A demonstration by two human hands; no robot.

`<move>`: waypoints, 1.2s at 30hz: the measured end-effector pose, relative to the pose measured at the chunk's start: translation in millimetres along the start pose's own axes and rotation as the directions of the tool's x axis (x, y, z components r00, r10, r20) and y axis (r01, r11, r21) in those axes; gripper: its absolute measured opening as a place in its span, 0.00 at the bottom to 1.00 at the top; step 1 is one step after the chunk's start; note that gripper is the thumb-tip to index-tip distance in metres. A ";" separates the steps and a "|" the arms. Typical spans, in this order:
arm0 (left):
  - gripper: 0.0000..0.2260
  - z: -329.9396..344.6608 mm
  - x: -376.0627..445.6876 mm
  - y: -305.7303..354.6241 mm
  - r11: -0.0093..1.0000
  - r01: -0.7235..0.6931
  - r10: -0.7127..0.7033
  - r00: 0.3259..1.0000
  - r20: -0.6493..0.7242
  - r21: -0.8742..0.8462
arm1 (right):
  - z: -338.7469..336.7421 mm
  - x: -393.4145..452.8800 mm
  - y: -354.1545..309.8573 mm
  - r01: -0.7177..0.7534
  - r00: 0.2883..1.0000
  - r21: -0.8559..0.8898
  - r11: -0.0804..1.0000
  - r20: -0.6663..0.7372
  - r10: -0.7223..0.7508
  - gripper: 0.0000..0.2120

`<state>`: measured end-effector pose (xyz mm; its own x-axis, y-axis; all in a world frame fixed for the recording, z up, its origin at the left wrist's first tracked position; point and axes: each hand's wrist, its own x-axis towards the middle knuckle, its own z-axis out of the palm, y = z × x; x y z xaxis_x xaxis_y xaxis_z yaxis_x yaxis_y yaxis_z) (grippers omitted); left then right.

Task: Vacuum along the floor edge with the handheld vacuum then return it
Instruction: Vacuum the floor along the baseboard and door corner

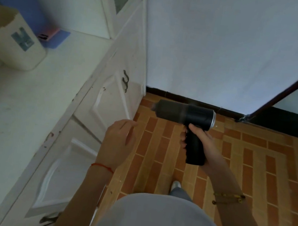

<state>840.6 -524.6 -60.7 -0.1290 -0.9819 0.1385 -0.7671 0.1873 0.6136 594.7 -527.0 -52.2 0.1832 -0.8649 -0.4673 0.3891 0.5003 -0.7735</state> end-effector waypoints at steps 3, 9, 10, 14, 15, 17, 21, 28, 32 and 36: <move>0.09 28.6 25.1 17.7 0.997 -0.071 0.071 0.997 0.015 0.031 | -33.2 -2.6 -20.7 0.017 0.998 0.004 1.000 -0.064 -0.017 0.11; 0.09 80.4 73.2 72.1 0.991 -0.129 0.128 0.991 0.022 0.020 | -107.0 -4.4 -68.8 0.053 0.991 0.017 0.998 -0.123 -0.050 0.12; 0.09 87.5 79.6 79.6 0.991 -0.134 0.134 0.991 0.018 0.012 | -117.9 -3.5 -76.4 0.055 0.991 0.011 0.998 -0.124 -0.054 0.12; 0.10 110.6 104.0 103.0 0.993 -0.115 0.114 0.993 0.011 0.005 | -152.5 7.1 -103.2 0.060 0.988 0.026 0.998 -0.142 -0.056 0.11; 0.10 114.7 110.9 106.9 0.995 -0.101 0.101 0.995 0.010 0.005 | -158.5 11.8 -108.9 0.057 0.987 0.023 0.998 -0.151 -0.053 0.12; 0.10 120.6 125.9 114.4 0.997 -0.080 0.080 0.997 -0.002 0.001 | -168.2 23.6 -119.8 0.047 0.985 0.023 0.999 -0.169 -0.042 0.13; 0.11 123.7 161.1 133.1 0.990 -0.143 0.143 0.990 -0.017 0.011 | -180.5 57.6 -141.1 0.035 0.982 0.036 0.999 -0.184 -0.028 0.14; 0.16 136.6 239.9 121.8 0.997 -0.078 0.078 0.997 -0.001 0.022 | -187.1 142.0 -178.8 0.042 0.987 0.028 0.999 -0.155 -0.037 0.12; 0.09 139.8 295.4 96.6 1.000 0.018 -0.018 0.999 0.029 -0.001 | -180.7 193.5 -206.0 0.031 0.992 0.045 0.999 -0.128 -0.026 0.11; 0.11 136.3 347.3 71.1 0.999 -0.001 -0.002 0.998 0.060 0.039 | -168.3 243.2 -233.4 0.041 0.995 0.026 0.999 -0.089 -0.039 0.11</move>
<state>655.6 -856.0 -75.0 -0.1652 -0.9821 0.0904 -0.7907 0.1866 0.5830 396.5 -847.3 -57.4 0.0869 -0.8768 -0.4730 0.4198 0.4628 -0.7808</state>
